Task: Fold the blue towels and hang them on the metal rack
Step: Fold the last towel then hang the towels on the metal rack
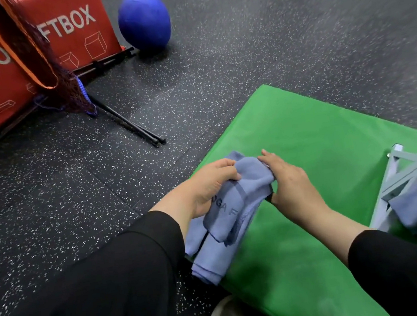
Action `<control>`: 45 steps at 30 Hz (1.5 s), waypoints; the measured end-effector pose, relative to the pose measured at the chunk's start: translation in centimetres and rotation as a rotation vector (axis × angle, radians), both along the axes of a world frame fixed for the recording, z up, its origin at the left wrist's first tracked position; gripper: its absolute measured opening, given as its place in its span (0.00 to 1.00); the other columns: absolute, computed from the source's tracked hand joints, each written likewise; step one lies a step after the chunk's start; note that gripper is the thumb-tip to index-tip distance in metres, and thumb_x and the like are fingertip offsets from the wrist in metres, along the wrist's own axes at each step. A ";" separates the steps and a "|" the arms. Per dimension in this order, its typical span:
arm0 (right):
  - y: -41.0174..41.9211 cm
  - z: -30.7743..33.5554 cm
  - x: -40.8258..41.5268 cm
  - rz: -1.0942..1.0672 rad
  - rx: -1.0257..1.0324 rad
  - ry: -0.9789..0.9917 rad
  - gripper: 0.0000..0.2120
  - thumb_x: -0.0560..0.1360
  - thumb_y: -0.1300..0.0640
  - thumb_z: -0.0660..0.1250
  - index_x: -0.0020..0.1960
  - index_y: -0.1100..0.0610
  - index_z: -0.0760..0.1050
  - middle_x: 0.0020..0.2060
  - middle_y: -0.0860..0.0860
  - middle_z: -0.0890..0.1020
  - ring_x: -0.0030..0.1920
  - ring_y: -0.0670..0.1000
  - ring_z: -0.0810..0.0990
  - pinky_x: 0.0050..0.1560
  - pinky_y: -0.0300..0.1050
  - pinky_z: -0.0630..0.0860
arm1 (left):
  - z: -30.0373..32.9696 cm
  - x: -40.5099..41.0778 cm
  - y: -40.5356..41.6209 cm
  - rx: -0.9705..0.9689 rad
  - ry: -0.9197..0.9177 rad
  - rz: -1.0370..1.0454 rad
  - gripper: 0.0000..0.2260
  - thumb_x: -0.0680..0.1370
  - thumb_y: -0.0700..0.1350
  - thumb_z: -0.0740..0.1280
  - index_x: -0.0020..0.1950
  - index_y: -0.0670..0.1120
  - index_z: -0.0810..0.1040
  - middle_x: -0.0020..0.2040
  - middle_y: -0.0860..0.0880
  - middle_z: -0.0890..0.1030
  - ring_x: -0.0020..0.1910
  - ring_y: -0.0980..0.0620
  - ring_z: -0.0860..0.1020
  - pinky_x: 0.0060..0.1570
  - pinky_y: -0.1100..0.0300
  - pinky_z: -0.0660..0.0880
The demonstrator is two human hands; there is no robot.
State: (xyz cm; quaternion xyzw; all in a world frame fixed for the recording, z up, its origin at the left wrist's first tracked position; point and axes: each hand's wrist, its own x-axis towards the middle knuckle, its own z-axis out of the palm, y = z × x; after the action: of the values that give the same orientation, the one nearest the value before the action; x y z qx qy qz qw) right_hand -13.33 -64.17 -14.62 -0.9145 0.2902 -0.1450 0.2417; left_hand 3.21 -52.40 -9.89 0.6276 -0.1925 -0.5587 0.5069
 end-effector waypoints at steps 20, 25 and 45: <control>1.4 23.5 -18.4 -0.398 -0.165 0.123 0.12 0.73 0.51 0.65 0.37 0.53 0.65 0.42 0.57 0.81 0.49 0.62 0.78 0.41 0.49 0.64 | 14.3 -22.9 -3.1 -0.207 -1.089 -0.178 0.35 0.76 0.48 0.71 0.81 0.52 0.61 0.76 0.51 0.70 0.74 0.49 0.69 0.69 0.54 0.68; 1.8 27.9 -26.5 -0.477 -0.190 0.096 0.11 0.73 0.49 0.66 0.39 0.53 0.67 0.41 0.54 0.79 0.48 0.61 0.78 0.40 0.49 0.66 | 18.8 -29.2 -4.1 -0.270 -1.230 -0.178 0.21 0.79 0.44 0.64 0.71 0.58 0.70 0.67 0.49 0.79 0.63 0.41 0.78 0.56 0.50 0.75; -0.1 36.5 -43.6 -0.642 -0.196 -0.494 0.18 0.74 0.65 0.64 0.56 0.46 0.78 0.47 0.41 0.82 0.49 0.43 0.78 0.45 0.27 0.68 | 30.0 -42.5 -9.5 -0.617 -1.008 -0.097 0.12 0.79 0.42 0.64 0.59 0.55 0.78 0.46 0.52 0.84 0.46 0.47 0.77 0.43 0.55 0.69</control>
State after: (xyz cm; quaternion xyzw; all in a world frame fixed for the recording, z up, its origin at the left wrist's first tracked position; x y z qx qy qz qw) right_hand -56.90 -64.27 21.88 -0.7341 0.4787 -0.4549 0.1584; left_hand -39.31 -61.92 20.13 0.6297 -0.5913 -0.1324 0.4860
